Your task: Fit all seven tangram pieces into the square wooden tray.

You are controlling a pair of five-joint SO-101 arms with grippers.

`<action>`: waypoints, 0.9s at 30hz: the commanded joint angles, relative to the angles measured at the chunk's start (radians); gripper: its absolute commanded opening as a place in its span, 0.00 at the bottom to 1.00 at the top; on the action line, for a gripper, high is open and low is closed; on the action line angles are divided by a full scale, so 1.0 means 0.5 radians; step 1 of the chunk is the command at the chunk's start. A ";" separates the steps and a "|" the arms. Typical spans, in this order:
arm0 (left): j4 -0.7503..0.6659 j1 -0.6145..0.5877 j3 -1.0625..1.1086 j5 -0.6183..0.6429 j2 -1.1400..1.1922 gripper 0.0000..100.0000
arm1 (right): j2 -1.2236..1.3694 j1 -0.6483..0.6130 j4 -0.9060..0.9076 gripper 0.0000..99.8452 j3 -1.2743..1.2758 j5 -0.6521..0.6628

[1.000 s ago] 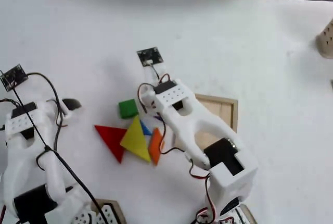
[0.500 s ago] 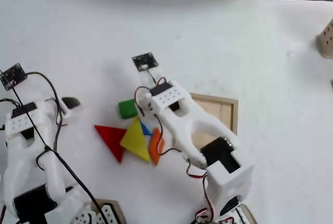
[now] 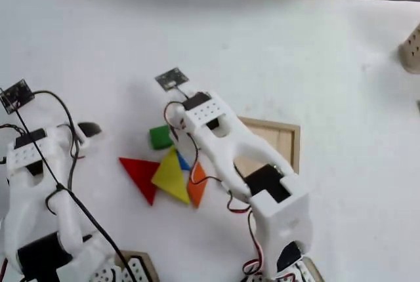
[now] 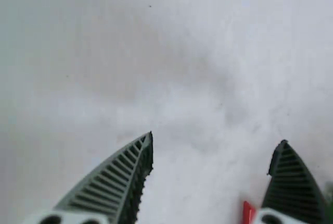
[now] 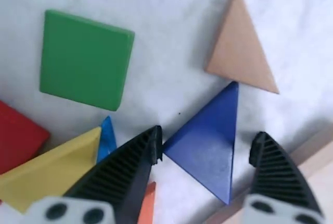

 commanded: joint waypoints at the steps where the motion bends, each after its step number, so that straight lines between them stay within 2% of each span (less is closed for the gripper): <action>1: -0.049 -0.011 -0.043 0.015 -0.100 0.35 | 0.017 -0.005 0.060 0.21 -0.104 0.046; 4: -0.049 -0.011 -0.043 0.015 -0.100 0.35 | 0.020 0.005 0.069 0.11 -0.117 0.046; 6: -0.049 -0.011 -0.043 0.015 -0.100 0.35 | 0.020 0.017 0.069 0.08 -0.117 0.046; 13: -0.049 -0.011 -0.043 0.015 -0.100 0.35 | -0.044 0.057 0.130 0.10 -0.126 0.046; 21: -0.049 -0.011 -0.046 0.015 -0.100 0.35 | -0.459 0.130 0.575 0.10 -0.227 0.049; 27: -0.049 -0.011 -0.046 0.015 -0.100 0.35 | -0.535 0.201 0.606 0.10 -0.157 0.175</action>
